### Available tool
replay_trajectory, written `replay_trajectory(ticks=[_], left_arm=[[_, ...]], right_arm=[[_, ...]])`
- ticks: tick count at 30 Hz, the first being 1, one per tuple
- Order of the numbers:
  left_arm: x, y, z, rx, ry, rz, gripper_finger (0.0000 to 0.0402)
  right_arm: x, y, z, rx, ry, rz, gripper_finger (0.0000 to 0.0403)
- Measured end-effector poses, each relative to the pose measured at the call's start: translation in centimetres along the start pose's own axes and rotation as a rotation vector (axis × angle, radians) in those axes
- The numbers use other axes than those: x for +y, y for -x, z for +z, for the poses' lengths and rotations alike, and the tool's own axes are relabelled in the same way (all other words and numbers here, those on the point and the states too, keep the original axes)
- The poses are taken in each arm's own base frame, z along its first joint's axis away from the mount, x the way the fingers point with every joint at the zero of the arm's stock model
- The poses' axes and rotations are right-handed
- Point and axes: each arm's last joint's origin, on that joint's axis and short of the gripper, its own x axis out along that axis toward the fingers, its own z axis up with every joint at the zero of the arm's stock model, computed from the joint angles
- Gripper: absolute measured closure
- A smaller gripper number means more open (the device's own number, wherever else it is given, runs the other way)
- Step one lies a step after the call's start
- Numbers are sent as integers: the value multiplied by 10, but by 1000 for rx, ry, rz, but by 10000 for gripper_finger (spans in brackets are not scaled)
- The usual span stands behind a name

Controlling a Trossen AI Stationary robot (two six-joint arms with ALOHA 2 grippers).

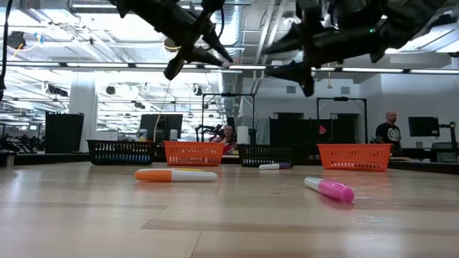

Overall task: Pick & Place Markers
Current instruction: Put the orange small highlighter pen into the left orange bin

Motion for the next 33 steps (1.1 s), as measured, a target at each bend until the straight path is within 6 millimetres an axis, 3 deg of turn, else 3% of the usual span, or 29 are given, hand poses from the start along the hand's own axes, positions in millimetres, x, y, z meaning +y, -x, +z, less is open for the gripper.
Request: replay_trajectory(ticks=[7, 14, 33], left_arm=[[-7, 1, 5, -47, 21, -72, 346], [-8, 0, 6, -56, 25, -84, 342], [-9, 1, 7, -68, 30, -99, 341]], right_arm=[[-5, -12, 11, -147, -80, 87, 154], [-18, -20, 11, -182, -115, 88, 153], [-8, -30, 32, -178, -96, 98, 153]])
